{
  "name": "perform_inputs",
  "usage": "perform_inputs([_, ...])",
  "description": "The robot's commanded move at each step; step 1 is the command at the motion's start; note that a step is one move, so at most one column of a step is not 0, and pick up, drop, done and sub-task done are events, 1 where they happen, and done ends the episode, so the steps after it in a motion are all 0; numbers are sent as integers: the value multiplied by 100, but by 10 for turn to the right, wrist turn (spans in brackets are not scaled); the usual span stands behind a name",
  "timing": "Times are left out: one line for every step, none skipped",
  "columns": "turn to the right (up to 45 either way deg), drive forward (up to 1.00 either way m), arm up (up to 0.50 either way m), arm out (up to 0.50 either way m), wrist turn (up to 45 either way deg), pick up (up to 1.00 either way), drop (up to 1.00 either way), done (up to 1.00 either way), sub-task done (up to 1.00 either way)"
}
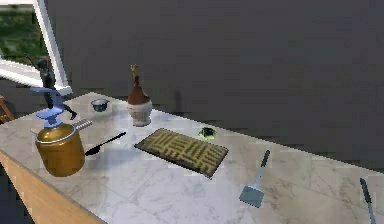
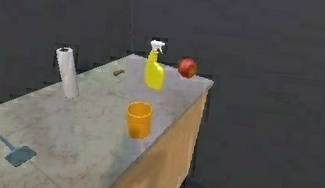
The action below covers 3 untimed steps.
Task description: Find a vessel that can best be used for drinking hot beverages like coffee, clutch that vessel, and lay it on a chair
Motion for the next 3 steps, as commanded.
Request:
perform_inputs([0,0,38,0,0,0,0,0,0])
perform_inputs([0,0,0,24,0,0,0,0,0])
perform_inputs([0,0,0,0,450,0,0,0,0])
